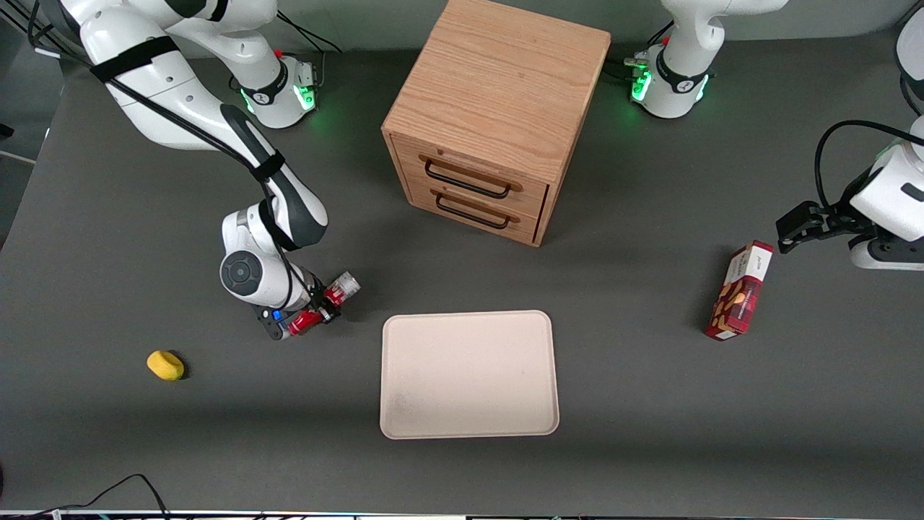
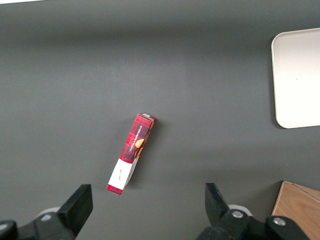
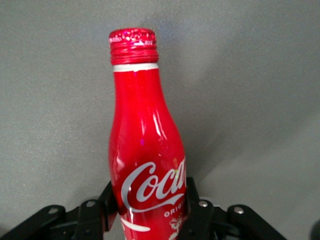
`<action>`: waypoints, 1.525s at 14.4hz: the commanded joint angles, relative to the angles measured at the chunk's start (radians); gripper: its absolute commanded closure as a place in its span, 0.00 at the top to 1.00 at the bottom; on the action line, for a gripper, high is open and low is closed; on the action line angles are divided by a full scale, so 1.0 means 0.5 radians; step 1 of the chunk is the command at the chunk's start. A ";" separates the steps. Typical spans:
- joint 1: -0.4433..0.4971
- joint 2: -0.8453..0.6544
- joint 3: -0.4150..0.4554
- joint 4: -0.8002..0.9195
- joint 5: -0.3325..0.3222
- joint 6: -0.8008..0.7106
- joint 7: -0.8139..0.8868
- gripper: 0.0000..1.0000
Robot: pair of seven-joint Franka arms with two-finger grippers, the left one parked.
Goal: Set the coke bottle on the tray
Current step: 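Lift the held bottle and carry it toward the cream tray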
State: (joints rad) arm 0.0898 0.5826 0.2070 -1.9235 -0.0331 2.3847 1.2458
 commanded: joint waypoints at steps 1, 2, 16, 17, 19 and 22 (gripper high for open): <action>0.008 -0.073 0.000 0.003 -0.044 -0.002 0.037 0.00; 0.004 -0.100 0.000 0.042 -0.084 -0.078 0.024 0.00; 0.023 0.178 0.260 1.594 -0.179 -1.106 -1.553 0.00; 0.044 0.267 0.282 1.683 -0.179 -1.103 -1.559 0.00; 0.127 0.432 0.319 1.809 -0.179 -1.073 -1.583 0.00; 0.247 0.641 0.316 1.893 -0.182 -0.953 -1.694 0.00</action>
State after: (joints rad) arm 0.1759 0.8056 0.3603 -1.0840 -0.1149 1.8957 0.4469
